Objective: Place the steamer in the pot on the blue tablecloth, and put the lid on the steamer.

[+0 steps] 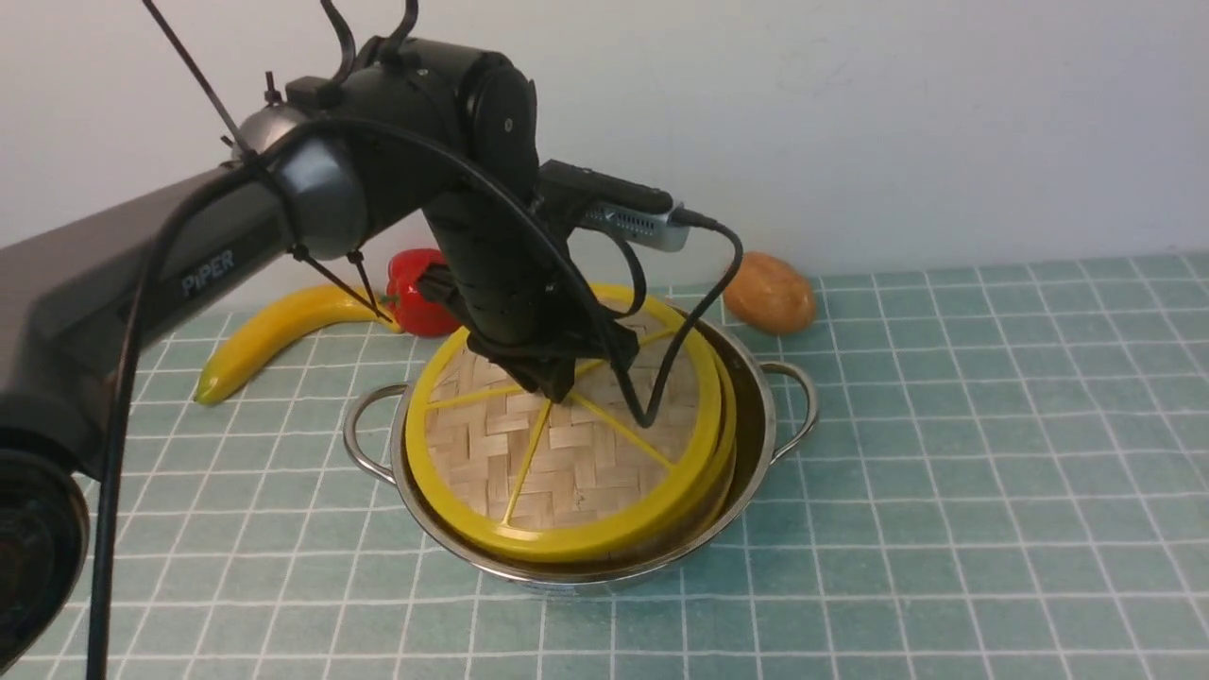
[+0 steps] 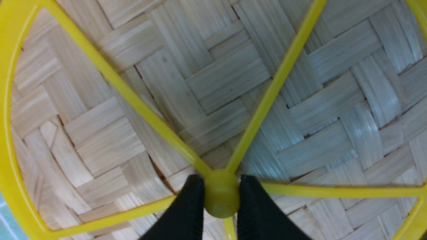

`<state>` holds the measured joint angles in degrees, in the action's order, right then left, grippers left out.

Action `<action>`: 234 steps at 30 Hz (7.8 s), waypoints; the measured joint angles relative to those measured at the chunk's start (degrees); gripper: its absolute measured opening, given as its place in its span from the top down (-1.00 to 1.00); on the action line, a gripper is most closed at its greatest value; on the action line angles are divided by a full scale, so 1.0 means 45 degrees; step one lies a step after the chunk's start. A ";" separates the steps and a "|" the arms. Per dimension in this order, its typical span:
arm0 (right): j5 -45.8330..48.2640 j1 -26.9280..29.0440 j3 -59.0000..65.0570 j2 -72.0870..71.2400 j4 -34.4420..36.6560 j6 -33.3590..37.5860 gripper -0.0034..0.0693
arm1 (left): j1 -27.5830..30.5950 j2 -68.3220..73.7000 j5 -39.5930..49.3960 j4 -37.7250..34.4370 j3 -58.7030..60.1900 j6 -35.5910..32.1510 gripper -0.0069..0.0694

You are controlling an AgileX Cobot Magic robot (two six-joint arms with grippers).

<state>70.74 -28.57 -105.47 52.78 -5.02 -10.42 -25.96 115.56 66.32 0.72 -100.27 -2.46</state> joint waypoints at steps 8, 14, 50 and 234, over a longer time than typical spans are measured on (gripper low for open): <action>0.0000 0.0000 0.0000 0.0000 0.0008 -0.0013 -0.16 | -0.0642 0.0015 -0.0651 0.0885 0.0000 0.0191 0.52; 0.0000 0.0000 0.0000 0.0000 0.0008 -0.0013 -0.16 | -0.0659 0.0015 -0.0752 0.1704 0.0000 0.0741 0.52; 0.0000 0.0000 0.0000 0.0000 0.0047 -0.0013 -0.16 | -0.0669 0.0508 -0.1000 0.1510 -0.0060 0.0616 0.52; -1.1256 0.6500 2.2847 -1.1728 -0.1572 -0.2898 0.25 | 0.6325 -2.5689 -1.1932 0.4572 2.2378 0.1952 0.30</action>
<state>20.08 0.68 -2.66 0.00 -12.10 -23.46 2.50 -0.04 12.62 21.29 0.43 6.33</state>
